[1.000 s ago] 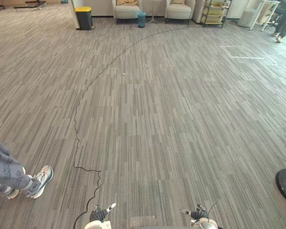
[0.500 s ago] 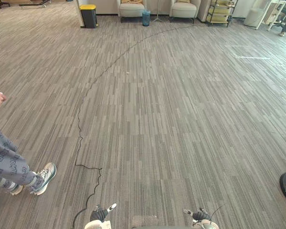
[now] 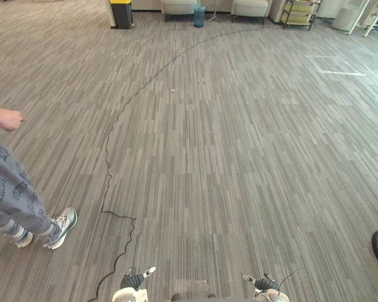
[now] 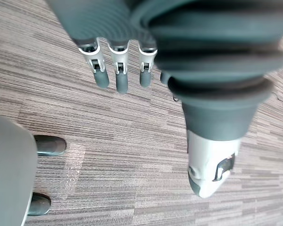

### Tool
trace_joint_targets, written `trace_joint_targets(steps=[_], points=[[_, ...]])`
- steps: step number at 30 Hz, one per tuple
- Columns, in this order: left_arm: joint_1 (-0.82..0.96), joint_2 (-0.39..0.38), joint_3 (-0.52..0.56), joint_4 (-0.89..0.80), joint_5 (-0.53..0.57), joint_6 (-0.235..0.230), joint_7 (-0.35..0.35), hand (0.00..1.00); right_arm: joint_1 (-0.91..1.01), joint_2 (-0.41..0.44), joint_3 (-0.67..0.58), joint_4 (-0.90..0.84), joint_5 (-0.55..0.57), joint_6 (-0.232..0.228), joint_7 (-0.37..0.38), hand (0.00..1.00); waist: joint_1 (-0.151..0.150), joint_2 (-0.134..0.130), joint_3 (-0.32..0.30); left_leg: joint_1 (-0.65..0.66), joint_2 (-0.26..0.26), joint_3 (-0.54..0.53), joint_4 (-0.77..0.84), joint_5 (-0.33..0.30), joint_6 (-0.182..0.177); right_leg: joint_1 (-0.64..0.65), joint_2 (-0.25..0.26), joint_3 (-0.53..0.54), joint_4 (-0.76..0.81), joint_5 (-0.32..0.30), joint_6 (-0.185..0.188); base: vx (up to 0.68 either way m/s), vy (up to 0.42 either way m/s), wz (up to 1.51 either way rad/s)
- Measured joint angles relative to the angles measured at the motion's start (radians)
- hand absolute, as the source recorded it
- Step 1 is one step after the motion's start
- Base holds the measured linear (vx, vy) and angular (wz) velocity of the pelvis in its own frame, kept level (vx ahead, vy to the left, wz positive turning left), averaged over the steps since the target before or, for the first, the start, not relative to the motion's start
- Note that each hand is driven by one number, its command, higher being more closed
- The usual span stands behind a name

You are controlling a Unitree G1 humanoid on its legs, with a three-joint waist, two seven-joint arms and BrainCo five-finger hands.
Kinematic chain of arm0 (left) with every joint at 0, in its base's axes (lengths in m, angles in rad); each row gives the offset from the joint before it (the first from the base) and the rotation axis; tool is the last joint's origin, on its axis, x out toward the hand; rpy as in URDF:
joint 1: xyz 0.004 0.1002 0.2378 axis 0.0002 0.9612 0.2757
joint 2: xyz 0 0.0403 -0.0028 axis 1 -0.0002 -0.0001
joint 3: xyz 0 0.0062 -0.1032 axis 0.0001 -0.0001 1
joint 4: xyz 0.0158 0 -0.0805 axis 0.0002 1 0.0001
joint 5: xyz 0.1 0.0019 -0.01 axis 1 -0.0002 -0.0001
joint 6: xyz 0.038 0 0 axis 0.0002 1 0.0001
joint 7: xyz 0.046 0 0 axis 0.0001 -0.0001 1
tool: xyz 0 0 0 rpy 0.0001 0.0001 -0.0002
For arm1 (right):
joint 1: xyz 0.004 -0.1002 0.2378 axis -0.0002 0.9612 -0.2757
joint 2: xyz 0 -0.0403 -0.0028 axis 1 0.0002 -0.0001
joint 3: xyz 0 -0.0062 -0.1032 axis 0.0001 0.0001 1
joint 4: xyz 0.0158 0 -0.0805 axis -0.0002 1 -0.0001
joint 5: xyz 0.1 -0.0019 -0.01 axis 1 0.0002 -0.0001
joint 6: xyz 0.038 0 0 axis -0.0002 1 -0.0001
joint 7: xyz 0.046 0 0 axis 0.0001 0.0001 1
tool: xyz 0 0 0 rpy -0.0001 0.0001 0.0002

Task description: Pick up cushions and gather them together orderly.

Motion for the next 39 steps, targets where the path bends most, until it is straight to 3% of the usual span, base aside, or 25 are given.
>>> trace_joint_targets(steps=[3, 5, 7, 9, 11, 12, 13, 15, 16, 18, 19, 21, 22, 23, 24, 26, 28, 31, 32, 33, 34, 35, 36, 38, 39], points=[[-0.018, -0.006, 0.021, -0.012, -0.002, 0.0, -0.001, 0.0, 0.0, 0.005, -0.015, -0.033, 0.0, -0.001, -0.001, 0.0, 0.0, 0.011, 0.038, -0.111, 0.047, 0.081, 0.287, -0.158, -0.039, -0.01, -0.002, -0.018, 0.067, -0.043, -0.013, 0.0, -0.035, 0.19], [-0.018, -0.019, 0.059, -0.058, -0.01, 0.0, -0.004, 0.0, 0.012, 0.006, -0.02, -0.07, 0.001, -0.001, -0.003, 0.0, 0.004, 0.019, 0.063, -0.258, 0.146, 0.22, 0.646, -0.226, -0.034, -0.003, 0.002, -0.026, 0.126, -0.109, -0.033, 0.0, 0.026, 0.17], [-0.016, -0.02, 0.073, -0.072, -0.02, 0.0, -0.004, 0.0, 0.007, 0.005, -0.01, -0.074, 0.002, -0.002, -0.008, 0.0, 0.005, 0.021, 0.067, -0.324, 0.219, 0.253, 0.776, -0.254, -0.025, 0.014, -0.003, -0.027, 0.145, -0.134, -0.027, 0.1, 0.091, 0.07], [-0.018, -0.017, 0.075, -0.084, -0.021, -0.005, -0.004, 0.0, 0.009, 0.001, -0.004, -0.073, 0.002, 0.0, -0.011, 0.0, 0.009, 0.011, 0.072, -0.38, 0.274, 0.257, 0.748, -0.258, -0.04, 0.042, -0.054, -0.026, 0.161, -0.17, 0.011, 0.23, 0.215, 0.03], [-0.018, -0.019, 0.075, -0.097, -0.024, -0.006, -0.004, 0.0, 0.008, -0.005, 0.008, -0.073, 0.002, 0.006, -0.012, 0.0, 0.011, 0.012, 0.072, -0.422, 0.257, 0.208, 0.587, -0.197, -0.06, 0.054, -0.105, -0.011, 0.16, -0.198, 0.056, 0.28, 0.311, -0.04], [-0.02, -0.021, 0.075, -0.101, -0.034, -0.008, -0.004, 0.0, 0.008, -0.006, 0.011, -0.07, 0.002, 0.009, -0.013, 0.0, 0.02, 0.009, 0.073, -0.434, 0.238, 0.179, 0.507, -0.095, -0.09, 0.058, -0.14, 0.003, 0.159, -0.214, 0.084, 0.45, 0.461, -0.17], [-0.024, -0.023, 0.073, -0.101, -0.042, -0.01, -0.003, 0.0, 0.007, -0.008, 0.017, -0.066, 0.002, 0.011, -0.017, 0.0, 0.032, 0.002, 0.067, -0.415, 0.2, 0.2, 0.487, -0.057, -0.078, 0.062, -0.173, 0.016, 0.148, -0.22, 0.099, 0.42, 0.366, -0.2], [-0.036, -0.012, 0.065, -0.096, -0.047, -0.009, 0.002, 0.0, 0.0, -0.007, 0.044, -0.059, -0.005, 0.013, -0.015, 0.0, 0.038, -0.004, 0.074, -0.425, 0.199, 0.23, 0.511, -0.078, -0.062, 0.073, -0.162, 0.031, 0.12, -0.192, 0.065, 0.39, 0.19, -0.24], [-0.042, -0.006, 0.068, -0.103, -0.075, -0.018, 0.0, 0.0, -0.009, -0.006, 0.042, -0.052, -0.005, 0.013, -0.018, 0.0, 0.069, -0.009, 0.076, -0.449, 0.223, 0.243, 0.617, -0.104, -0.051, 0.088, -0.151, 0.016, 0.096, -0.127, 0.027, 0.41, 0.169, -0.42], [-0.044, 0.005, 0.087, -0.123, -0.083, -0.033, -0.003, 0.0, -0.037, 0.0, 0.042, -0.038, -0.006, 0.012, -0.02, 0.0, 0.086, -0.025, 0.086, -0.512, 0.234, 0.245, 0.764, -0.114, -0.054, 0.113, -0.181, 0.039, 0.092, -0.101, 0.046, 0.37, 0.253, -0.45], [-0.035, 0.0, 0.073, -0.096, -0.074, -0.027, 0.001, 0.0, -0.018, -0.017, 0.04, -0.032, -0.007, 0.01, -0.02, 0.0, 0.082, -0.005, 0.037, -0.503, 0.218, 0.185, 0.652, -0.198, -0.028, 0.098, -0.18, 0.061, 0.134, -0.12, 0.076, 0.33, 0.304, -0.34], [-0.038, 0.003, 0.069, -0.083, -0.078, -0.025, 0.0, 0.0, -0.015, -0.013, 0.042, -0.031, -0.007, 0.008, -0.016, 0.0, 0.085, -0.018, 0.034, -0.491, 0.193, 0.199, 0.668, -0.233, -0.02, 0.075, -0.216, 0.063, 0.218, -0.147, 0.119, 0.35, 0.272, -0.11], [-0.04, 0.029, 0.037, -0.068, -0.075, -0.024, 0.004, 0.0, -0.008, -0.01, 0.038, -0.022, -0.007, 0.013, -0.014, 0.0, 0.077, -0.03, 0.033, -0.448, 0.156, 0.219, 0.66, -0.269, 0.002, -0.043, -0.265, 0.095, 0.494, -0.131, 0.138, 0.41, 0.245, 0.04], [-0.041, 0.041, 0.019, -0.065, -0.075, -0.017, 0.007, 0.0, -0.004, -0.007, 0.041, -0.023, -0.007, 0.018, -0.008, 0.0, 0.069, -0.043, 0.043, -0.383, 0.131, 0.229, 0.629, -0.29, 0.009, -0.136, -0.29, 0.126, 0.717, -0.038, 0.122, 0.44, 0.239, 0.03], [-0.037, 0.051, 0.012, -0.064, -0.072, -0.012, 0.007, 0.0, -0.007, -0.008, 0.039, -0.025, -0.006, 0.016, -0.008, 0.0, 0.065, -0.045, 0.046, -0.354, 0.124, 0.229, 0.613, -0.298, 0.012, -0.168, -0.292, 0.13, 0.801, -0.02, 0.121, 0.38, 0.139, -0.07], [-0.021, 0.066, -0.012, -0.056, -0.066, 0.002, 0.008, 0.0, -0.018, -0.012, 0.041, -0.034, -0.007, 0.009, -0.007, 0.0, 0.046, -0.034, 0.062, -0.181, 0.115, 0.225, 0.514, -0.326, 0.028, -0.274, -0.261, 0.064, 1.042, -0.089, 0.073, 0.64, 0.137, -0.1], [-0.019, 0.061, -0.025, -0.057, -0.066, 0.002, 0.009, 0.0, -0.014, -0.01, 0.042, -0.057, -0.007, -0.002, -0.006, 0.0, 0.044, -0.028, 0.062, -0.064, 0.117, 0.22, 0.41, -0.327, 0.027, -0.364, -0.217, -0.023, 1.063, -0.151, 0.044, 0.52, 0.069, 0.02], [-0.045, 0.038, -0.027, -0.043, -0.066, 0.002, 0.006, 0.0, -0.04, -0.017, 0.038, -0.093, -0.005, -0.014, 0.002, 0.0, 0.014, -0.02, 0.08, 0.082, 0.125, 0.198, 0.283, -0.321, 0.009, -0.548, -0.147, -0.137, 0.83, -0.166, 0.018, 0.59, 0.008, 0.48], [-0.047, 0.03, -0.036, -0.029, -0.066, 0.001, 0.005, 0.0, -0.051, -0.028, 0.038, -0.091, -0.007, -0.013, 0.003, 0.0, -0.002, -0.018, 0.087, 0.151, 0.12, 0.171, 0.231, -0.318, 0.004, -0.572, -0.099, -0.167, 0.559, -0.075, -0.009, 0.53, -0.034, 0.57], [-0.051, 0.03, -0.041, -0.027, -0.066, 0.001, 0.004, 0.0, -0.05, -0.029, 0.038, -0.087, -0.007, -0.013, 0.003, 0.0, -0.003, -0.021, 0.088, 0.173, 0.116, 0.155, 0.227, -0.321, -0.001, -0.574, -0.085, -0.167, 0.48, -0.028, -0.025, 0.68, -0.057, 0.69], [-0.046, 0.029, -0.042, -0.026, -0.066, 0.001, 0.002, 0.0, -0.046, -0.032, 0.039, -0.068, -0.006, -0.013, 0.002, 0.0, -0.005, -0.03, 0.086, 0.208, 0.11, 0.121, 0.229, -0.333, -0.026, -0.57, -0.056, -0.161, 0.356, 0.09, -0.082, 0.77, -0.107, 0.57], [-0.062, 0.006, -0.035, -0.01, -0.065, 0.002, 0.003, 0.0, -0.055, -0.058, 0.014, -0.067, -0.01, -0.01, 0.008, 0.0, -0.007, 0.022, 0.092, 0.24, 0.155, 0.076, 0.244, -0.339, -0.052, -0.558, -0.027, -0.161, 0.411, 0.148, -0.146, 0.91, -0.141, 0.62], [-0.076, -0.01, -0.026, -0.015, -0.058, -0.004, -0.001, 0.0, -0.063, -0.062, -0.009, -0.073, -0.01, -0.01, 0.008, 0.0, -0.004, 0.04, 0.095, 0.219, 0.168, 0.046, 0.297, -0.281, -0.099, -0.566, -0.039, -0.169, 0.484, 0.057, -0.152, 0.9, -0.159, 0.49], [-0.076, -0.026, -0.001, -0.016, -0.055, -0.002, 0.0, 0.0, -0.058, -0.055, -0.04, -0.078, -0.007, -0.008, 0.011, 0.0, -0.014, 0.06, 0.103, 0.163, 0.195, 0.011, 0.512, -0.175, -0.074, -0.506, -0.031, -0.197, 0.525, -0.042, -0.143, 0.72, -0.187, 0.34], [-0.076, -0.043, 0.027, -0.022, -0.055, 0.002, -0.001, 0.0, -0.049, -0.054, -0.033, -0.102, -0.007, -0.006, 0.011, 0.0, -0.021, 0.081, 0.115, 0.068, 0.239, -0.002, 0.764, -0.007, -0.074, -0.42, -0.006, -0.209, 0.489, -0.081, -0.144, 0.7, -0.161, 0.2]])
